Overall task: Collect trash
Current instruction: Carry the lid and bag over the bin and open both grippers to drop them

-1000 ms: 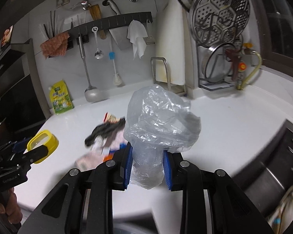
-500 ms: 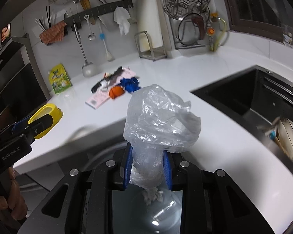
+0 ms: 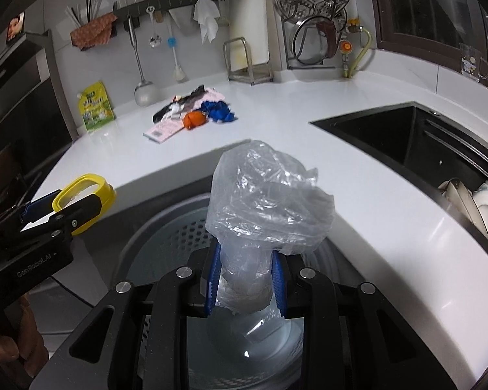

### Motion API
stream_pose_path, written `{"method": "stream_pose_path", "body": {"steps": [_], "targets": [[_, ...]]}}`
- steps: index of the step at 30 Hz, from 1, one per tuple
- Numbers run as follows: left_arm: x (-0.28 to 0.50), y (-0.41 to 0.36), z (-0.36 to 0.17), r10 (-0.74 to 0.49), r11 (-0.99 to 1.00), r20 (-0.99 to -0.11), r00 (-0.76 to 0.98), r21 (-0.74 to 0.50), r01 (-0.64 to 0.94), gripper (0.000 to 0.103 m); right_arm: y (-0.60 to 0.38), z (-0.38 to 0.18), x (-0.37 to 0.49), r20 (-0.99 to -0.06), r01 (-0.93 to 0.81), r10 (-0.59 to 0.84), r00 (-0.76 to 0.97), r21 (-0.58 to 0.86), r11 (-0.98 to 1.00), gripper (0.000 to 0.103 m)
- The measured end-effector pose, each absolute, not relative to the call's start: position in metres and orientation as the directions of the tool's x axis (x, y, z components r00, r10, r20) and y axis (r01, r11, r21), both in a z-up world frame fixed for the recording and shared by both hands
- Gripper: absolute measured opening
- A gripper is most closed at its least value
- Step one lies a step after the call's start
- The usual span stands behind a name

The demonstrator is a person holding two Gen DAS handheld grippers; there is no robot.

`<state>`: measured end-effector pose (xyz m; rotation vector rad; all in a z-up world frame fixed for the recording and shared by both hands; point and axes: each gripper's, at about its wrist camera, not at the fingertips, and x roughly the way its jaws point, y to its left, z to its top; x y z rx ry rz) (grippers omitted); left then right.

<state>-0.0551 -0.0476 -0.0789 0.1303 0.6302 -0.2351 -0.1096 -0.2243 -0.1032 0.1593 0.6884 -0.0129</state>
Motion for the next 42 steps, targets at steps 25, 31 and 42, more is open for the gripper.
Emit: {"method": "stream_pose_path", "body": {"steps": [25,31,42], "targets": [[-0.056,-0.061,-0.113,-0.203,0.955,-0.676,0.708,0.022,0.294,0.069,-0.219,-0.133,-0.106,-0.703,0.074,0.029,0.711,0.115,0.991,0.034],[-0.054,-0.061,-0.116,-0.204,0.956,-0.685,0.699,0.015,0.294,0.080,-0.222,-0.132,-0.108,-0.691,0.085,0.016,0.722,0.112,0.990,0.059],[-0.051,-0.052,-0.117,-0.192,0.964,-0.689,0.699,0.003,0.267,0.085,-0.226,-0.132,-0.109,-0.691,0.100,0.008,0.723,0.117,0.988,0.066]]}}
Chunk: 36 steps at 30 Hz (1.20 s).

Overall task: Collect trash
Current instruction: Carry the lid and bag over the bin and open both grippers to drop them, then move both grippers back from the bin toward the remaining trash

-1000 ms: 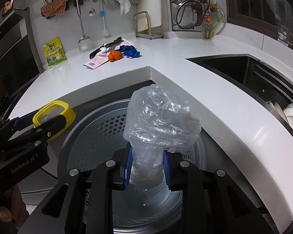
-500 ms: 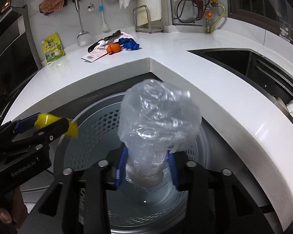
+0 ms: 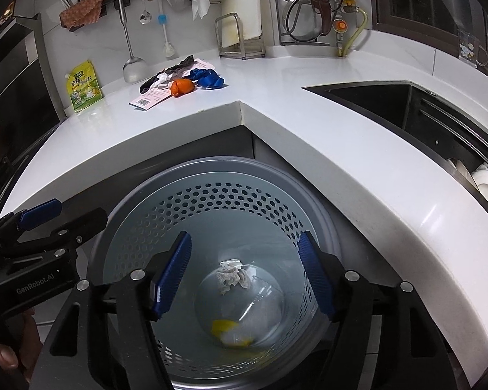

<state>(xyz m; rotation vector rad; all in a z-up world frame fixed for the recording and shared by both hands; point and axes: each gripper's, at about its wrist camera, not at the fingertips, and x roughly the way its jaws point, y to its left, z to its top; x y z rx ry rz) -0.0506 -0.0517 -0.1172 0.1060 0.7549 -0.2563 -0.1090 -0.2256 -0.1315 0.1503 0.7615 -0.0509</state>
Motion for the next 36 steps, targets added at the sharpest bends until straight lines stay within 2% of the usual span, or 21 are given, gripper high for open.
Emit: {"method": "stream_pose_path", "body": {"steps": [3,5,10,14,25,32,36], "targets": [[-0.051,-0.049,-0.116,-0.193,0.966,-0.685,0.703,-0.005,0.260,0.087,-0.225,-0.131,-0.110,-0.690,0.102,0.006,0.724,0.115,0.988,0.067],[-0.050,-0.047,-0.115,-0.191,0.967,-0.680,0.708,-0.007,0.254,0.089,-0.225,-0.131,-0.110,-0.688,0.102,0.004,0.726,0.114,0.988,0.072],[-0.051,-0.039,-0.110,-0.190,0.971,-0.662,0.725,-0.020,0.236,0.094,-0.222,-0.130,-0.112,-0.679,0.092,0.013,0.734,0.118,0.989,0.073],[-0.050,-0.031,-0.104,-0.185,0.976,-0.641,0.745,-0.028,0.218,0.097,-0.222,-0.125,-0.112,-0.662,0.099,0.008,0.750,0.124,0.987,0.077],[-0.029,-0.006,-0.079,-0.158,0.986,-0.594,0.789,-0.054,0.157,0.097,-0.219,-0.099,-0.090,-0.607,0.052,0.000,0.795,0.067,0.996,0.078],[0.004,0.002,-0.059,-0.131,0.991,-0.577,0.806,-0.057,0.120,0.097,-0.217,-0.074,-0.045,-0.597,-0.013,0.029,0.802,0.031,0.999,0.078],[0.029,0.003,-0.049,-0.128,0.992,-0.573,0.810,-0.058,0.115,0.097,-0.222,-0.059,-0.011,-0.592,-0.050,0.075,0.803,0.059,0.997,0.082]]}}
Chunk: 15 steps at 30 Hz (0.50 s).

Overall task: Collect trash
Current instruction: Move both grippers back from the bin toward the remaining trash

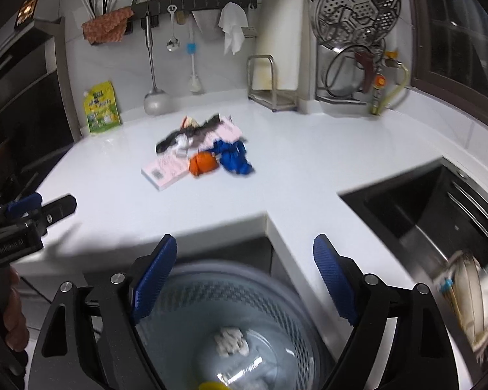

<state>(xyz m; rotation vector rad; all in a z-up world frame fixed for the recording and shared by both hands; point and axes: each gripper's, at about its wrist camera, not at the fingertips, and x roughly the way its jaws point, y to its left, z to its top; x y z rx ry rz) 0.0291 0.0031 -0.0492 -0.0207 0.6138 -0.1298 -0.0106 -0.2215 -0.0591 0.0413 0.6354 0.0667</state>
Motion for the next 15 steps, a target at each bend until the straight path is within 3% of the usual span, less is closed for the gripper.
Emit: {"method": "stream_pose_path", "body": {"steps": [15], "targets": [[0.119,-0.001,-0.047,-0.114,0.994,-0.618,0.778,-0.073,0.087,0.097,-0.225,-0.055,0.122,-0.685,-0.135,0.150,0.713,0.077,0.988,0.082]]}}
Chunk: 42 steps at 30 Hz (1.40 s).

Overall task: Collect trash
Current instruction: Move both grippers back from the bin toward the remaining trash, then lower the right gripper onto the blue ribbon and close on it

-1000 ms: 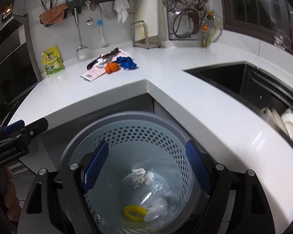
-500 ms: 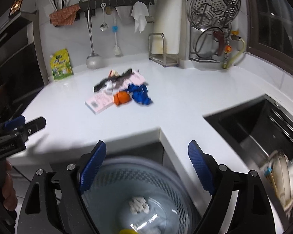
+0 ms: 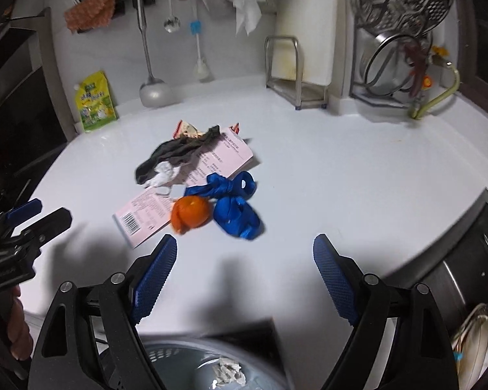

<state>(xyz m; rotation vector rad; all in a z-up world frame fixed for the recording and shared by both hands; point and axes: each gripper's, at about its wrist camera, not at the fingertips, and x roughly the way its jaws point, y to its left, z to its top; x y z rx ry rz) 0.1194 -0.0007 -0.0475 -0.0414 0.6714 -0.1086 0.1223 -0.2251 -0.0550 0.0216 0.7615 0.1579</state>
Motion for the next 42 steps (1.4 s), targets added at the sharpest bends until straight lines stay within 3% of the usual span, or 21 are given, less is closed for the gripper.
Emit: {"method": "stream_pose_path", "body": {"steps": [12,24,25,30,31,32,34,37,42], "targets": [[0.143,-0.018,-0.064,-0.109,0.994,-0.662,0.742,-0.055,0.097,0.097,-0.222,-0.080,0.200,-0.754,-0.195,0.211,0.623,0.112,0.974,0.082],[0.154,-0.031,-0.069,-0.118,0.992,-0.676,0.727,-0.052,0.113,0.097,-0.216,-0.084,0.221,-0.747,-0.243,0.256,0.613,0.131,0.961,0.081],[0.154,-0.032,-0.069,-0.118,0.992,-0.677,0.726,-0.051,0.114,0.097,-0.215,-0.084,0.221,-0.744,-0.248,0.254,0.617,0.122,0.961,0.078],[0.154,-0.034,-0.069,-0.123,0.992,-0.679,0.724,-0.058,0.113,0.097,-0.212,-0.082,0.218,-0.738,-0.283,0.287,0.611,0.136,0.950,0.044],[0.154,-0.035,-0.068,-0.123,0.992,-0.679,0.724,-0.060,0.113,0.097,-0.212,-0.082,0.218,-0.740,-0.288,0.294,0.604,0.141,0.947,0.031],[0.154,-0.036,-0.068,-0.124,0.992,-0.679,0.723,-0.062,0.112,0.097,-0.212,-0.082,0.218,-0.740,-0.291,0.299,0.602,0.145,0.946,0.024],[0.153,-0.038,-0.068,-0.131,0.991,-0.681,0.720,-0.071,0.113,0.097,-0.216,-0.079,0.214,-0.724,-0.292,0.315,0.613,0.163,0.942,0.023],[0.152,-0.044,-0.068,-0.135,0.990,-0.682,0.719,-0.068,0.122,0.097,-0.221,-0.071,0.209,-0.696,-0.298,0.341,0.632,0.188,0.936,0.010],[0.151,-0.055,-0.067,-0.126,0.990,-0.677,0.725,-0.044,0.131,0.097,-0.238,-0.059,0.202,-0.658,-0.288,0.365,0.659,0.229,0.930,0.010]]}}
